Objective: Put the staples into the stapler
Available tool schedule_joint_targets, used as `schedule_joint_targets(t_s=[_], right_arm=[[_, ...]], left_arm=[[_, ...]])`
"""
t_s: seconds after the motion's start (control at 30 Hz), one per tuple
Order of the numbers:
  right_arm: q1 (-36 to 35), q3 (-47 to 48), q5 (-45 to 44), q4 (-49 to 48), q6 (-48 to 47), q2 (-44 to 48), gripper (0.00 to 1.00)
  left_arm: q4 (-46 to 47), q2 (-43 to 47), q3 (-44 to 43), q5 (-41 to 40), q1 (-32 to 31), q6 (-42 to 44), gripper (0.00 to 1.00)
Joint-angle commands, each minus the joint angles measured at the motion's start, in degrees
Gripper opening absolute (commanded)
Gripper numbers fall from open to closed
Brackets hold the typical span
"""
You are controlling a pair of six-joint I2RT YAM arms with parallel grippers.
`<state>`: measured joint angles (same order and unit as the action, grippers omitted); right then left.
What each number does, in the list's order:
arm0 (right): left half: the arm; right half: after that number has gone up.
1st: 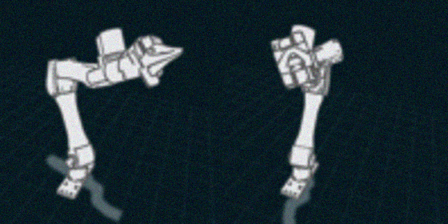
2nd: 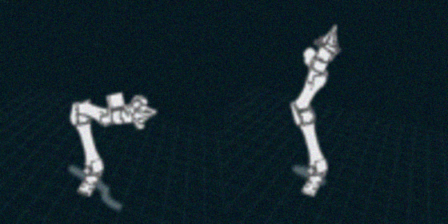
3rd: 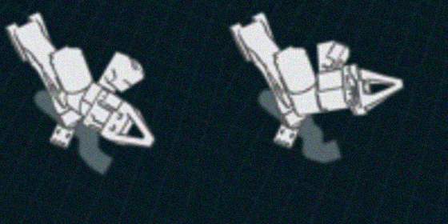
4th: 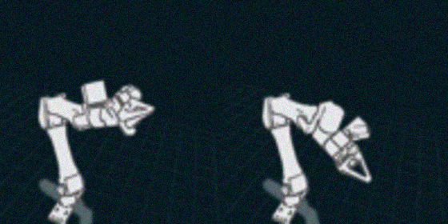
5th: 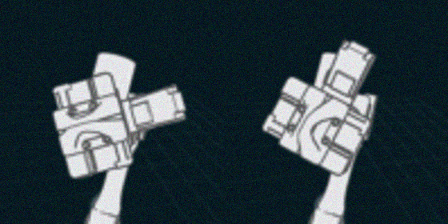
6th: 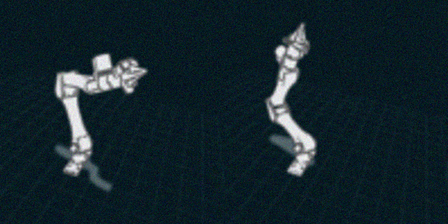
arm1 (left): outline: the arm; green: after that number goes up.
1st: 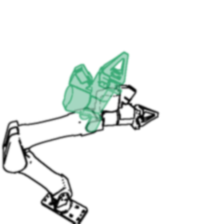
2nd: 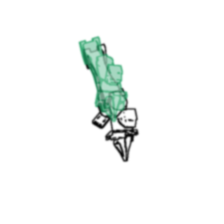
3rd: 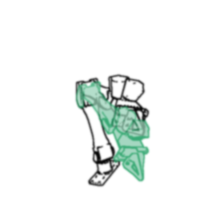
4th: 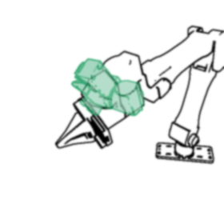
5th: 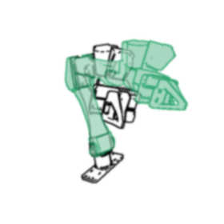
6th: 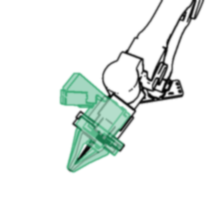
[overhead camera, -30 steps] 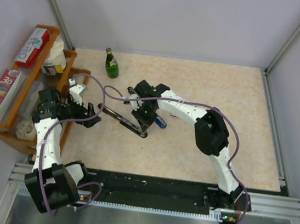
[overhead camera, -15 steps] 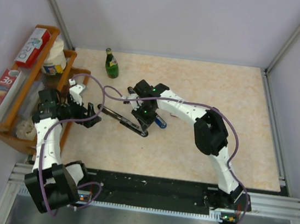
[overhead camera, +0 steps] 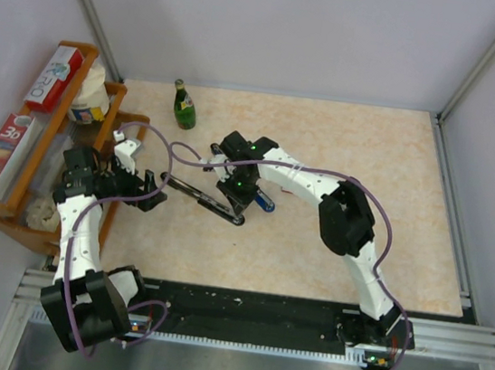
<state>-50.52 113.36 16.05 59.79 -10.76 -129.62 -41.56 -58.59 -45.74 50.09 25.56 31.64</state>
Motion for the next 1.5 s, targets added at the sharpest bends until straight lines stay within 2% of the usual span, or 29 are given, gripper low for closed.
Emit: schedule_joint_targets(t_s=[0.0,0.4,0.7,1.1,1.47], right_arm=[[-0.8,1.8,-2.1,-0.6,-1.1,-1.3,0.13],[-0.8,2.3,-2.0,-0.6,-1.3,-1.2,0.21],[-0.8,2.7,-2.0,-0.8,-1.5,-0.8,0.23],[-0.8,1.9,0.8,-0.8,-4.0,4.7,0.35],[1.9,-0.5,-0.7,-1.8,-3.7,6.1,0.37]], left_arm=[[1.3,0.9,0.0,1.5,0.4,1.0,0.99],[1.3,0.9,0.1,1.4,0.5,0.9,0.99],[1.3,0.9,0.2,1.3,0.5,1.1,0.99],[1.3,1.0,0.2,1.5,0.5,1.1,0.99],[1.4,1.3,0.4,1.5,0.6,1.1,0.99]])
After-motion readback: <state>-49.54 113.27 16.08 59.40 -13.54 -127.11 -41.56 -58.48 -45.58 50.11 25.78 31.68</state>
